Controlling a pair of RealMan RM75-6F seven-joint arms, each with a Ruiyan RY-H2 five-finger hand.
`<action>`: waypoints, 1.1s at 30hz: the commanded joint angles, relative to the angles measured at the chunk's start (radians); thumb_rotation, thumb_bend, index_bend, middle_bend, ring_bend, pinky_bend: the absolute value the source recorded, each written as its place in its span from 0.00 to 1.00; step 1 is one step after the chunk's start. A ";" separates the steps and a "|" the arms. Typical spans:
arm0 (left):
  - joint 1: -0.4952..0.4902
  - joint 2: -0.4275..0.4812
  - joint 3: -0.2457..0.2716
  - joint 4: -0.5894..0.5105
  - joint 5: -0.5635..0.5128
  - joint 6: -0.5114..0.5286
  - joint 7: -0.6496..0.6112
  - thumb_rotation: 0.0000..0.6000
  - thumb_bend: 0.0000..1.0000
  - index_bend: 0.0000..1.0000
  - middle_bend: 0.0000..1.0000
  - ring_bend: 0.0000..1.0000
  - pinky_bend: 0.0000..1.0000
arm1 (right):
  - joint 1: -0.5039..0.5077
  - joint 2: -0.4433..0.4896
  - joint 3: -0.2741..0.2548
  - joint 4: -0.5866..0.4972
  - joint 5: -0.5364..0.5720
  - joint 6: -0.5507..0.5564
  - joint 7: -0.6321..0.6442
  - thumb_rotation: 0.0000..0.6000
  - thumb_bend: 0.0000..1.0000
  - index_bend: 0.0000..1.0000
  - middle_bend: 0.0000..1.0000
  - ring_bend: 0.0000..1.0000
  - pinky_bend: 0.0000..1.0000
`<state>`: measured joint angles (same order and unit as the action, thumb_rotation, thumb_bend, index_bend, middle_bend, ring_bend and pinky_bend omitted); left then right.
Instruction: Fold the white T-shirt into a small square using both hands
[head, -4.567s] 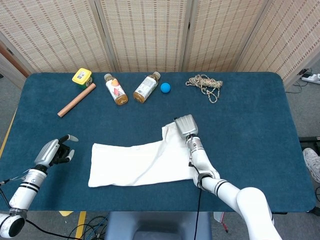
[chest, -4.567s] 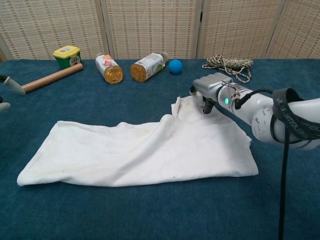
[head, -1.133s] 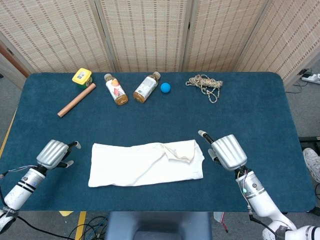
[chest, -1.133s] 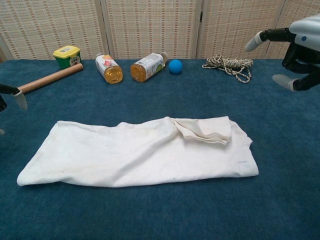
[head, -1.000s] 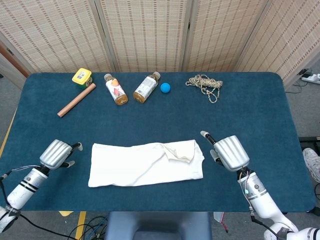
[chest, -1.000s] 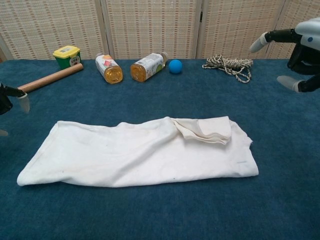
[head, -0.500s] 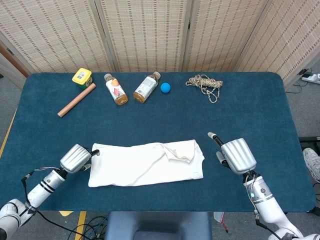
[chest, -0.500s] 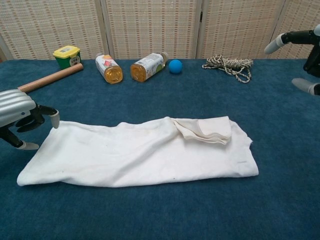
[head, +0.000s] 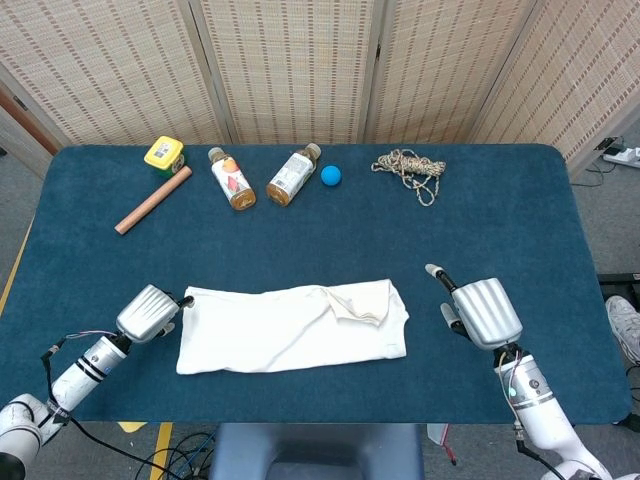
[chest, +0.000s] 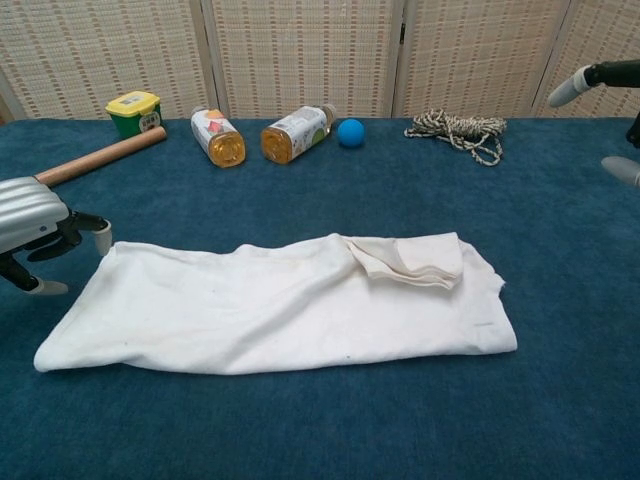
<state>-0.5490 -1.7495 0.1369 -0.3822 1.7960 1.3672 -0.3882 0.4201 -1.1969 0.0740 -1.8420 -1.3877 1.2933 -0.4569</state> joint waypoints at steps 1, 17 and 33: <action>0.003 -0.009 0.006 0.006 -0.003 -0.003 -0.004 1.00 0.17 0.45 0.88 0.80 0.92 | -0.003 -0.001 0.001 0.002 -0.001 -0.001 0.005 1.00 0.45 0.17 0.95 0.97 1.00; -0.017 -0.042 0.016 0.000 -0.021 -0.026 -0.009 1.00 0.17 0.45 0.88 0.80 0.92 | -0.021 0.002 0.013 0.003 -0.013 0.010 0.025 1.00 0.45 0.17 0.95 0.97 1.00; -0.032 -0.043 0.030 -0.033 -0.025 -0.037 -0.028 1.00 0.17 0.51 0.88 0.80 0.92 | -0.038 -0.001 0.019 0.009 -0.024 0.019 0.039 1.00 0.45 0.18 0.95 0.97 1.00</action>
<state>-0.5798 -1.7931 0.1657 -0.4139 1.7708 1.3314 -0.4155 0.3819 -1.1975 0.0928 -1.8334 -1.4121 1.3121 -0.4178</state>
